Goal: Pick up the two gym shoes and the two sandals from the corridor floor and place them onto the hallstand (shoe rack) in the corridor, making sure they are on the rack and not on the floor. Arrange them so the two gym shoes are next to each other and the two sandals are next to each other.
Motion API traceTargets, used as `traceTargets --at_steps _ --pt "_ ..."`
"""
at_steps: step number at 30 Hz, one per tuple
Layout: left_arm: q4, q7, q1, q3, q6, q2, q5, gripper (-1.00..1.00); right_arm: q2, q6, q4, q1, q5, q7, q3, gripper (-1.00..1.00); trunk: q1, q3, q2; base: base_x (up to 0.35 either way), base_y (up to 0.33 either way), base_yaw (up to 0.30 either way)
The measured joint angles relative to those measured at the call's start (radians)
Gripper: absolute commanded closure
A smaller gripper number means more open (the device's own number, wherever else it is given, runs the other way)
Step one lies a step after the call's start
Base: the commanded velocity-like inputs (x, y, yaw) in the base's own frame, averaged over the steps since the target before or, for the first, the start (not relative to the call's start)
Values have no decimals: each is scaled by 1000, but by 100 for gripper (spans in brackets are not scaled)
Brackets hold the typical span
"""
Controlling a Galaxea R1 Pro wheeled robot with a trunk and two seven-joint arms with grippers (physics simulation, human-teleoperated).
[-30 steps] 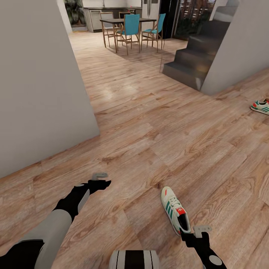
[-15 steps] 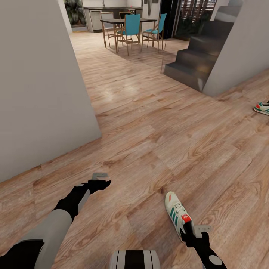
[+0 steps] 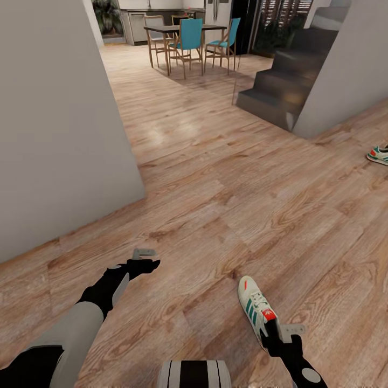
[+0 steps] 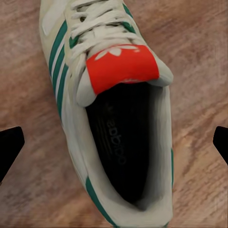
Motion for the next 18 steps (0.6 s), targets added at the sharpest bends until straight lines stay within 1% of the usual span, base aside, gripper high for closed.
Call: traceTargets --at_steps 18 --pt "0 0 0 1 1 0 0 -100 -5 0 -1 0 -1 0 0 -100 8 -93 -4 0 0 0"
